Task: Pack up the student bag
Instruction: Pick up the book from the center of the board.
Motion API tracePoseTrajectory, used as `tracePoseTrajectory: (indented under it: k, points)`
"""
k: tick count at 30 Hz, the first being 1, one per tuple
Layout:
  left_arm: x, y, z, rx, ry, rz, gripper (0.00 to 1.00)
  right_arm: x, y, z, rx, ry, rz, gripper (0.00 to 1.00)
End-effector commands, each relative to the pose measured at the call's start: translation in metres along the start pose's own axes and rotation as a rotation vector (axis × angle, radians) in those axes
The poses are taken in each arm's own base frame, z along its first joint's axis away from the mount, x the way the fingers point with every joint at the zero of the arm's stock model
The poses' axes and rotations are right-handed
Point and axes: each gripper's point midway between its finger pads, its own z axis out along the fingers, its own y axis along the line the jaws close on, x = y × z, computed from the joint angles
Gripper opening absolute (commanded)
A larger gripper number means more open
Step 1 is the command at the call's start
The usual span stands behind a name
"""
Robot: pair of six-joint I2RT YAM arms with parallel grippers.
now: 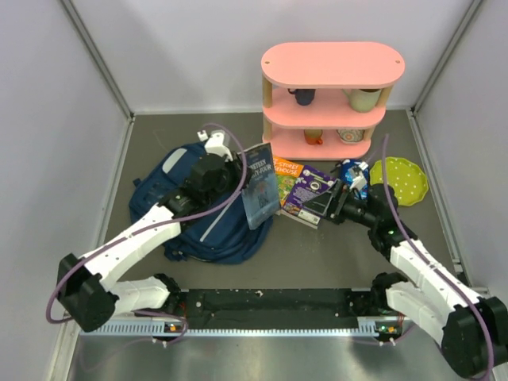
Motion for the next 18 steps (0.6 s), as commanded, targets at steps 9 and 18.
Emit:
tracePoseTrajectory:
  k: [9,18]
  points:
    - [-0.086,-0.025,-0.054,0.236,-0.388,-0.327,0.00,0.034,0.071,0.041,-0.282,-0.012,0.272,0.84]
    - [-0.097,-0.037,-0.077,0.350,-0.447,-0.371,0.00,0.052,0.088,0.076,-0.372,0.063,0.397,0.85]
